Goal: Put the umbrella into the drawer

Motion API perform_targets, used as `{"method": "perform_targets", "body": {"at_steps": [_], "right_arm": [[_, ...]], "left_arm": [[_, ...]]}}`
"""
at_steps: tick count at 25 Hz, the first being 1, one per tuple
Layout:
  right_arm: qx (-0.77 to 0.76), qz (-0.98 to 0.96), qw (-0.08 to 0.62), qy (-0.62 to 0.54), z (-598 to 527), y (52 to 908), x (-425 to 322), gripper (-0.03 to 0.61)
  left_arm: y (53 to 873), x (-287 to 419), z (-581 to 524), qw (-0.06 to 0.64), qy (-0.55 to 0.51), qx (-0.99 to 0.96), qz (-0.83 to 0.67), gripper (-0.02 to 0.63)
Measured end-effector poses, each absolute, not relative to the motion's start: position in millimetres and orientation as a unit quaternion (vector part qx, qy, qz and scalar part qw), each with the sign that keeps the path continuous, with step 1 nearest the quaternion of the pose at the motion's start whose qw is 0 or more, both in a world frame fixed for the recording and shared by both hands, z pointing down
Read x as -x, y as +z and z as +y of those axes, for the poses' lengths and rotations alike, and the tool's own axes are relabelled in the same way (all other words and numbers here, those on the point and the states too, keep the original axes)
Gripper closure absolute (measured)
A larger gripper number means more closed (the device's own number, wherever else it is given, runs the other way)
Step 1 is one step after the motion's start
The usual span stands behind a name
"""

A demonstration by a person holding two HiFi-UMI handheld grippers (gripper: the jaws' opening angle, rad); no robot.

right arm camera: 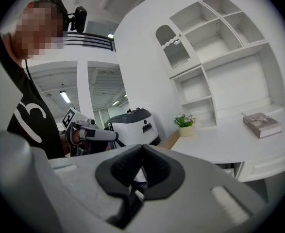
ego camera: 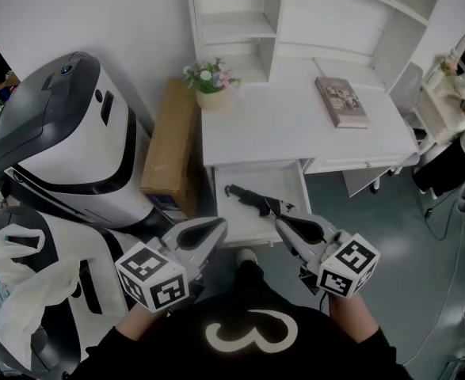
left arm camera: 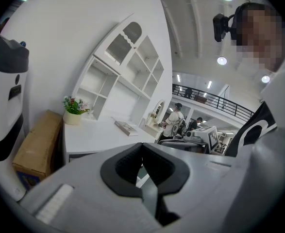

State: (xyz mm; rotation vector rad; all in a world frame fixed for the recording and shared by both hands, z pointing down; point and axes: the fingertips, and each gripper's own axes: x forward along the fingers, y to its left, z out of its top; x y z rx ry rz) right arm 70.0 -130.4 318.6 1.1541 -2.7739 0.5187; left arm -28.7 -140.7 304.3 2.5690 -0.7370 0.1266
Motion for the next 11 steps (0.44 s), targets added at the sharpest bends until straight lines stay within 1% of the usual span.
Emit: {"method": "perform_targets", "body": {"at_steps": [11], "right_arm": [[-0.375, -0.908, 0.053, 0.178, -126.2, 328.7, -65.4, 0.575]], "left_arm": [[312.6, 30.5, -137.2, 0.238, 0.052, -0.932, -0.268, 0.604]]}}
